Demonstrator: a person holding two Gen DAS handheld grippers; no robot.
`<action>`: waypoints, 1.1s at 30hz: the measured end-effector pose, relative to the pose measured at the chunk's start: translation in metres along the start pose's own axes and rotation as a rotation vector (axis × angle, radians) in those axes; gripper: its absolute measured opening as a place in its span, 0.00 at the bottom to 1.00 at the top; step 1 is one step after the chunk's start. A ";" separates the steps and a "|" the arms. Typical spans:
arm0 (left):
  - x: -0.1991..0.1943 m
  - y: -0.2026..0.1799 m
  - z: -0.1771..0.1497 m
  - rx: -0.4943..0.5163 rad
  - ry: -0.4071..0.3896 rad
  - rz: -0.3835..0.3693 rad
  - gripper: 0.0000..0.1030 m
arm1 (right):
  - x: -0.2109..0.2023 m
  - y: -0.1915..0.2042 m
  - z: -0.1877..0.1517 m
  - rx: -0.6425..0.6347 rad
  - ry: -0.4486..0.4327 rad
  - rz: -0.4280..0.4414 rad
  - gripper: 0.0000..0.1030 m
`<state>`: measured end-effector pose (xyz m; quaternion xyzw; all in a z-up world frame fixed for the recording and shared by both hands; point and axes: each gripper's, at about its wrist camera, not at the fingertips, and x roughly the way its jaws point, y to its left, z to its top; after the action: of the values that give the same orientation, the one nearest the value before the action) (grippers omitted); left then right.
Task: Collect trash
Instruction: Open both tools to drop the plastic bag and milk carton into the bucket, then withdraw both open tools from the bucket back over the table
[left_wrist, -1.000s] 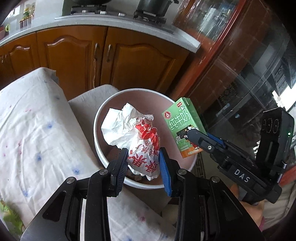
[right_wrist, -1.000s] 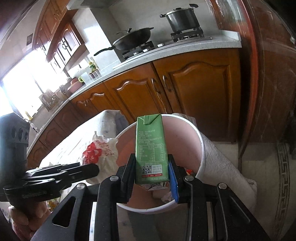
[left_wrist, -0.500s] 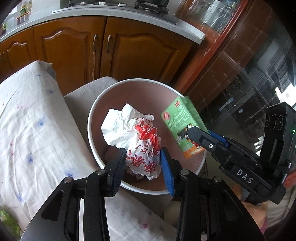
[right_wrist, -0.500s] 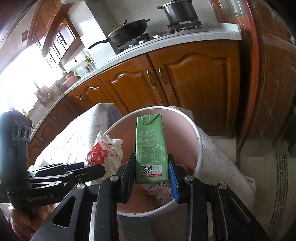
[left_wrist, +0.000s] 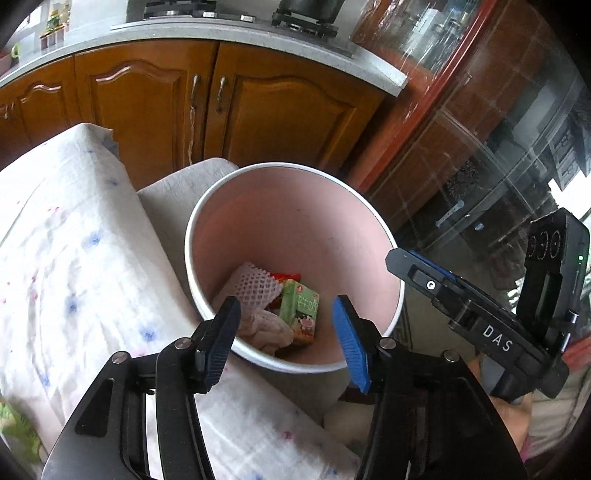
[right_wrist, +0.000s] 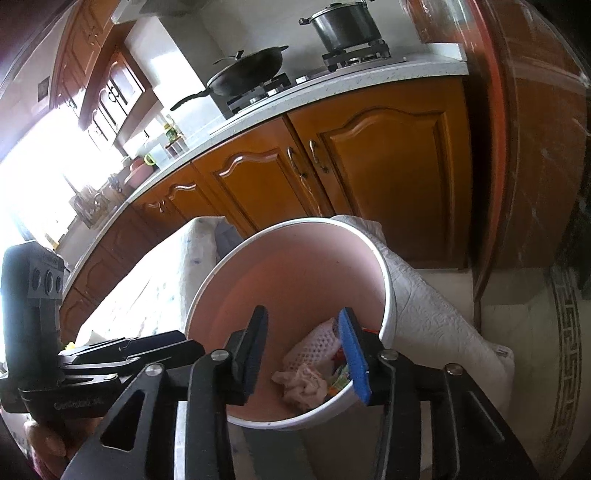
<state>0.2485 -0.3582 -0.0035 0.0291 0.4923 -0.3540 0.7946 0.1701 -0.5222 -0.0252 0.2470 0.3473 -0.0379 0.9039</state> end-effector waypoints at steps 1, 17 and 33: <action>-0.004 0.002 -0.002 -0.006 -0.006 -0.002 0.53 | -0.001 0.001 0.000 0.001 -0.003 0.002 0.46; -0.084 0.057 -0.062 -0.154 -0.138 0.058 0.56 | -0.032 0.048 -0.023 -0.030 -0.095 0.084 0.78; -0.152 0.109 -0.128 -0.251 -0.262 0.141 0.61 | -0.038 0.119 -0.063 -0.112 -0.105 0.150 0.90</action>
<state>0.1752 -0.1453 0.0200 -0.0821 0.4218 -0.2341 0.8721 0.1317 -0.3919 0.0091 0.2192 0.2817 0.0364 0.9334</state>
